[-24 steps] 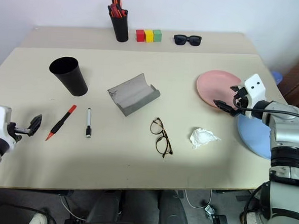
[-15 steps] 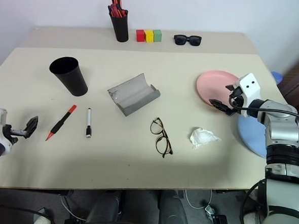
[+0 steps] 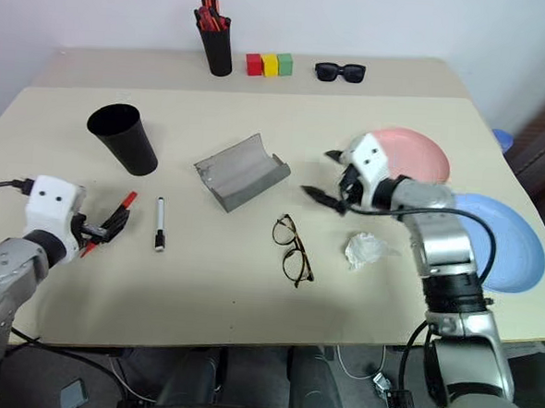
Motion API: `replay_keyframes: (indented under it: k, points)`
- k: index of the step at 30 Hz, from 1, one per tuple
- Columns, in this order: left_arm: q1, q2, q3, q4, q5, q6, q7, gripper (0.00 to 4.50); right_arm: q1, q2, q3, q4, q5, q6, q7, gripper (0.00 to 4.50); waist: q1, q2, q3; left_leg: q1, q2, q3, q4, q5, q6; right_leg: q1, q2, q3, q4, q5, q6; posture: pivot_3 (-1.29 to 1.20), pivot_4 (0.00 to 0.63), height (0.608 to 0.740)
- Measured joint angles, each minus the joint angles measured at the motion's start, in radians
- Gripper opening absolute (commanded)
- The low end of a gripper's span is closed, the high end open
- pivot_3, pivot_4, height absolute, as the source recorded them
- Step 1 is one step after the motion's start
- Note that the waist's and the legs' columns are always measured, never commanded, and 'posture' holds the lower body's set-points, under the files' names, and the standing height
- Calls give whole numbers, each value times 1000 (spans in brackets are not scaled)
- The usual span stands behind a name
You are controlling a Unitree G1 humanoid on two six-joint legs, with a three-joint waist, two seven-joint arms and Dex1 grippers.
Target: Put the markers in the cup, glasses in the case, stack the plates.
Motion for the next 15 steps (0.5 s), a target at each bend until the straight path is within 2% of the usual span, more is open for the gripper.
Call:
replay_keyframes:
  k: [3,6,10,13,15]
  points:
    - [-97,31,-39,57,1,175,25,4453,68,26,86,-163,6,44,-1,4500,0,0,0,0,0,0,1,0,0,0,0,0,0,0,0,0,150,740]
    - [-167,44,-61,114,-6,308,20,4453,98,53,110,-272,25,102,-31,4500,-1,0,0,0,0,0,1,0,0,0,0,0,0,0,0,0,150,740]
    - [-278,34,-30,197,-41,463,-5,4453,121,95,154,-349,26,159,-85,4500,-1,0,0,0,0,-1,1,0,0,0,0,-1,1,0,0,0,150,740]
    - [-315,35,-19,243,-49,507,-20,3620,122,113,171,-360,26,182,-110,4500,-1,0,-1,1,0,-1,1,0,0,0,0,-1,1,0,0,0,150,740]
    - [-329,38,-19,262,-50,516,-23,2675,123,123,179,-361,26,189,-122,4500,-1,0,-1,1,0,-1,1,0,0,0,0,-1,1,0,0,0,150,740]
